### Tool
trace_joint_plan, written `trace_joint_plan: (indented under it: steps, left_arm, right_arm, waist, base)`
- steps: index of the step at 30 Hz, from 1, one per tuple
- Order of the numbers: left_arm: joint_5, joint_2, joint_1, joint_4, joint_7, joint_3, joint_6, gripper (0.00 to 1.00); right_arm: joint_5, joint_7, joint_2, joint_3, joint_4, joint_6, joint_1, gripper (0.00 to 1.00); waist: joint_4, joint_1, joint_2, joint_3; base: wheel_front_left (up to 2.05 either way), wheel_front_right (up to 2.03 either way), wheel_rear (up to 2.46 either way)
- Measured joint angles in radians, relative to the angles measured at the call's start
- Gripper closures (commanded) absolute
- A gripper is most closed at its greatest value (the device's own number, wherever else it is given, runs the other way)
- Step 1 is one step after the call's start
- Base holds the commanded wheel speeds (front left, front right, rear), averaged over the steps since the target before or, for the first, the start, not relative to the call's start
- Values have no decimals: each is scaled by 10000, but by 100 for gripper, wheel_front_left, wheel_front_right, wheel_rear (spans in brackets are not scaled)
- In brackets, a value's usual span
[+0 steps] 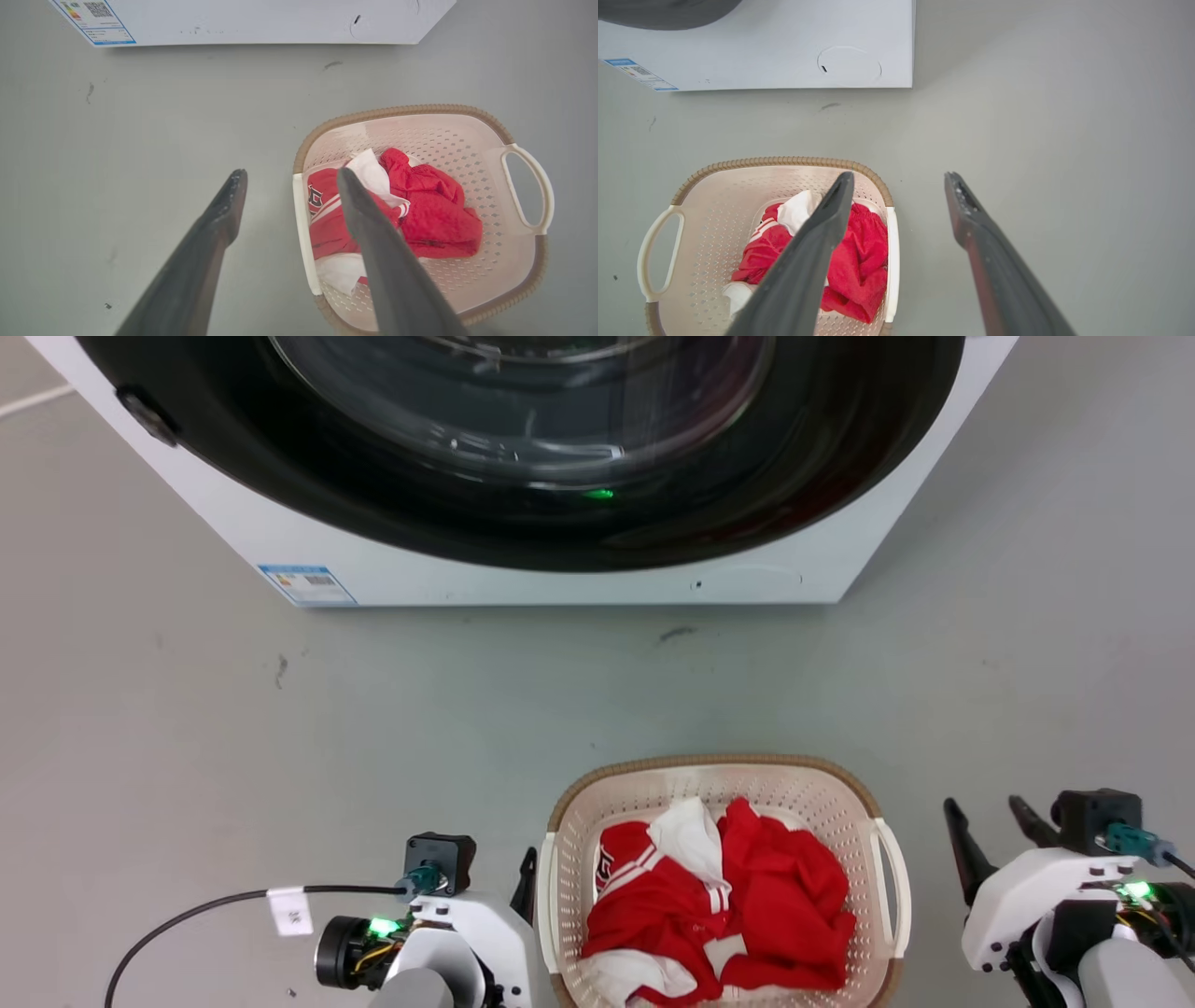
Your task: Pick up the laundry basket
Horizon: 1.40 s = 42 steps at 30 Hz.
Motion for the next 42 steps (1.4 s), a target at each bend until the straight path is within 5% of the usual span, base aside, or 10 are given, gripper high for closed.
trace_joint_plan:
  steps: [24, 42]
  left_arm:
    - [-3060, -8, -2035, 2646, 750, -2138, 516, 0]
    - [-4537, -4, -2846, 3267, 658, -3147, 984, 0]
  right_arm:
    - [2508, 313, -416, 3193, 4757, 0, -3092, 0]
    - [3975, 343, -203, 5083, 6782, 0, -4572, 0]
  waist:
    - [-403, 1, 0, 2261]
    - [-498, 1, 0, 3491]
  base:
    - [0, 0, 0]
    - [0, 0, 0]
